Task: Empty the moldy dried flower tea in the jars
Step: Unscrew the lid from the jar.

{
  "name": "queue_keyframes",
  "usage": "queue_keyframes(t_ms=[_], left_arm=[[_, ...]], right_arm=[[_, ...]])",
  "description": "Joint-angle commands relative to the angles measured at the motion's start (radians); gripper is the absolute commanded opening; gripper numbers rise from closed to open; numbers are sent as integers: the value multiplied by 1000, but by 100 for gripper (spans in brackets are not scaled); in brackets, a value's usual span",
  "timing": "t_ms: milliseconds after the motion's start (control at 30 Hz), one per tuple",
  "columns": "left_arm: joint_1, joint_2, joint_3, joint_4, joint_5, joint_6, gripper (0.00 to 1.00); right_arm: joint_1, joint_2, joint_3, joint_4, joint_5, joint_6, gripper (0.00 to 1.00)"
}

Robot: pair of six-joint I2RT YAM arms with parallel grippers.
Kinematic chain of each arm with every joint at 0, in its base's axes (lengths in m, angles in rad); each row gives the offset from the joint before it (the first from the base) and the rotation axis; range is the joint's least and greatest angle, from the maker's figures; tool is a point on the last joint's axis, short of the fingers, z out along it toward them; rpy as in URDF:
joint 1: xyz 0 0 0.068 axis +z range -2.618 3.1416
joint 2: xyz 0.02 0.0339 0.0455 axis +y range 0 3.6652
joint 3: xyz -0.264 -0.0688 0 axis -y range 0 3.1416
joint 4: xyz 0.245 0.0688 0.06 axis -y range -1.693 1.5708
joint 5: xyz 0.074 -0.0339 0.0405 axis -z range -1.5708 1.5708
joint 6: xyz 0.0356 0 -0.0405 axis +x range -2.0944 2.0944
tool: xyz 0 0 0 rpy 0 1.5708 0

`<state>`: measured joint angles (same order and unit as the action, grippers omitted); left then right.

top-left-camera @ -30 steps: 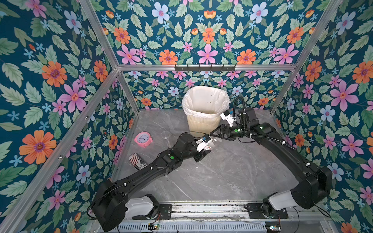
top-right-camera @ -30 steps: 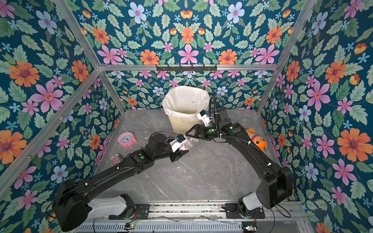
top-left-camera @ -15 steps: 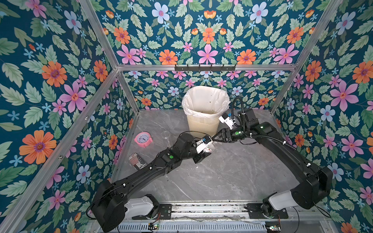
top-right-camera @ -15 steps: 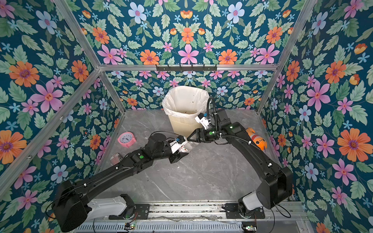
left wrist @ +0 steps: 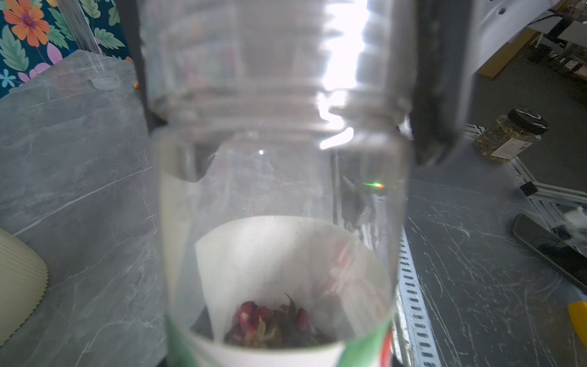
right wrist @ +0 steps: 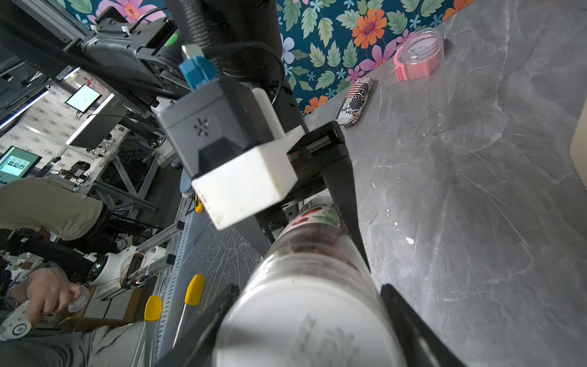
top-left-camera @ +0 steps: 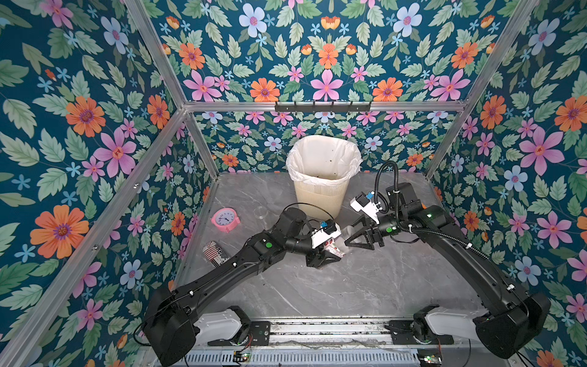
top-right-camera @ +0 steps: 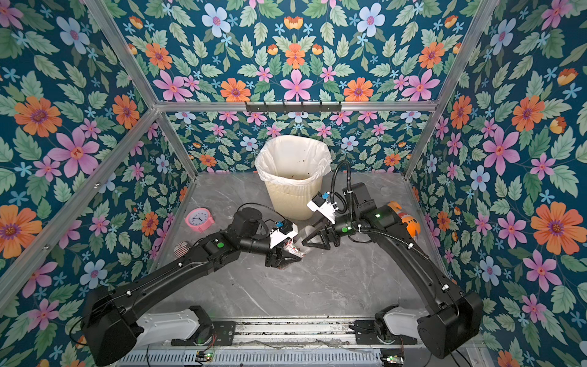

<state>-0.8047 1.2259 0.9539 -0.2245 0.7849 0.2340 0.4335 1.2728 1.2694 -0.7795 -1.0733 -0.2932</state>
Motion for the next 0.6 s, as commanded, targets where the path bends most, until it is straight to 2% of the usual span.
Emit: queue_keyframes(t_ms=[0,133,233,300,367,467,567], left_arm=[[2,3,9,-24,54,-4,55],[2,-7,10,-32,50,4,54],[1,-17,9,-27,42,4,54],[1,-11,14,-29,21,9,54],[1,-8,16,-38,-16,26,54],[2,-16,-3,-8,-111,34,54],[1,-37,-44,67,-240,31,54]], right_arm=[[2,-6,6,-45,-132,-121,68],[2,-21,10,-84,-90,-153,78],[2,-41,-10,-56,-44,-134,93],[1,-51,-14,-16,-16,-85,99],[1,-46,6,11,-11,-11,99],[-5,-7,53,61,27,173,99],[-15,37,73,117,118,374,99]])
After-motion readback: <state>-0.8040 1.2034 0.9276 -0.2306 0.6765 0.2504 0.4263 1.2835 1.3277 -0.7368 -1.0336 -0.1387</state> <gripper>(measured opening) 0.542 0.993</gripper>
